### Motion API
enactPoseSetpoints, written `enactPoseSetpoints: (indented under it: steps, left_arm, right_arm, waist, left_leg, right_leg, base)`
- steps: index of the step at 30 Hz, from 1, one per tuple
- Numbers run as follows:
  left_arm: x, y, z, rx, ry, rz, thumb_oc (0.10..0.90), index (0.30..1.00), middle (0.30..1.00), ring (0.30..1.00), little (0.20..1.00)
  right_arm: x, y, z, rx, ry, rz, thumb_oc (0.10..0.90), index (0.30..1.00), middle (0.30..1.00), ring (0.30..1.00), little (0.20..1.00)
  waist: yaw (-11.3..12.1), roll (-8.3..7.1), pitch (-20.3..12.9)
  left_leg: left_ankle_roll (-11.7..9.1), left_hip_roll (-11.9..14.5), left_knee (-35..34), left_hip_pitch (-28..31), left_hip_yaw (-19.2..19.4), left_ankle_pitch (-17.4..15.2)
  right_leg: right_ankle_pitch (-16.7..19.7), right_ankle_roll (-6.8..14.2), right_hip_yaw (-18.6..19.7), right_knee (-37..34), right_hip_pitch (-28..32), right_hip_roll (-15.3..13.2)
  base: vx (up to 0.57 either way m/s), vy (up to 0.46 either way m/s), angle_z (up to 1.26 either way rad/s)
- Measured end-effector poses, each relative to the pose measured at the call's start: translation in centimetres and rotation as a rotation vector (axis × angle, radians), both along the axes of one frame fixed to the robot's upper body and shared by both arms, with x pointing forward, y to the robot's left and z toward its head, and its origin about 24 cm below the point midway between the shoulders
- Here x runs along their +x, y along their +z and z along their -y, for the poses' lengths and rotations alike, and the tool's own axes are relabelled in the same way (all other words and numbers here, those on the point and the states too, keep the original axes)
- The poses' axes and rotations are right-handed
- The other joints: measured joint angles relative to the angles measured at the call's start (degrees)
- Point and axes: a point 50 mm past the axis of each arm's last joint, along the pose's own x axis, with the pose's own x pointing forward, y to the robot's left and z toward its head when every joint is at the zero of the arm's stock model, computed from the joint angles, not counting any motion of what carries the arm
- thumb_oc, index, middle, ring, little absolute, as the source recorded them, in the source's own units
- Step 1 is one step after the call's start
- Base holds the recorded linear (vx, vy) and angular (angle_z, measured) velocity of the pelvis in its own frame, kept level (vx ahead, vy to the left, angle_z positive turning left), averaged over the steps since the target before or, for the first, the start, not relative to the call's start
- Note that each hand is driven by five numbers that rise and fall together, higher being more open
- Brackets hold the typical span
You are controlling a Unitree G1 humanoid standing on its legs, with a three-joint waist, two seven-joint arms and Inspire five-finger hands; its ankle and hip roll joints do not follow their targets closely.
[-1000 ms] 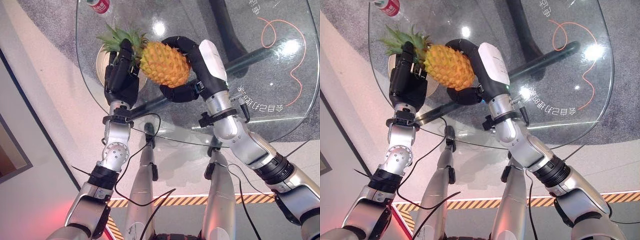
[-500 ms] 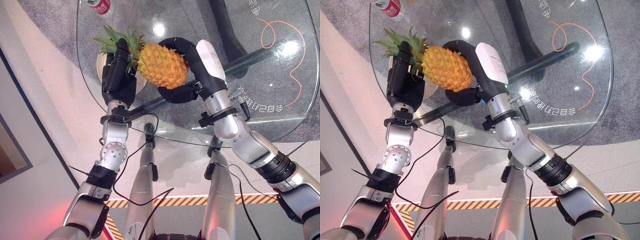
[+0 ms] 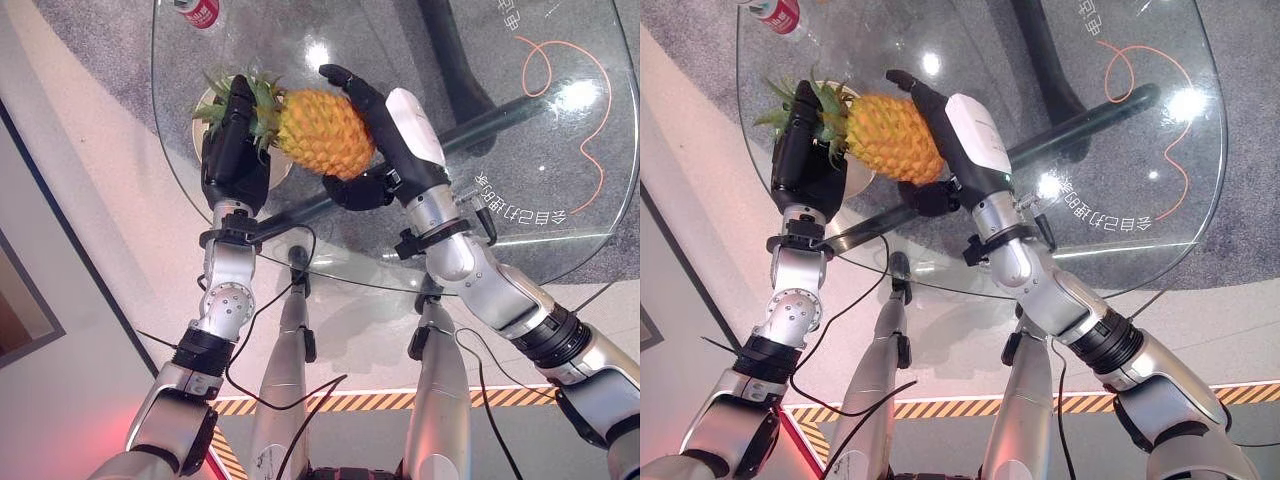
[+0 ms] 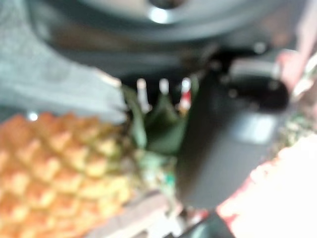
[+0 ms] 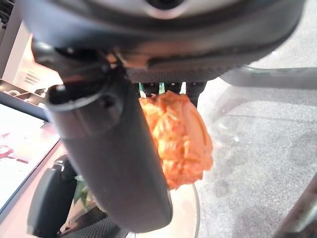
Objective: Pick up the fruit to the plate
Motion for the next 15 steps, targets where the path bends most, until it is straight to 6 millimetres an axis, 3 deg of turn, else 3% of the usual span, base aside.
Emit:
enactPoseSetpoints:
  steps: [15]
  left_arm:
    - [-0.06,0.29,0.00,-0.026,0.019,0.023,0.100,0.300,0.300,0.300,0.200]
  right_arm:
    - [-0.15,-0.16,-0.51,0.030,0.010,0.004,0.800,0.900,0.900,0.900,0.900]
  waist:
    - [-1.01,0.00,0.00]
  left_leg:
    - [0.04,0.09,-0.03,0.03,0.05,-0.03]
  right_leg:
    - [0.02,0.01,0.05,-0.12,0.00,0.01]
  base:
    - [0.00,0.000,0.00]
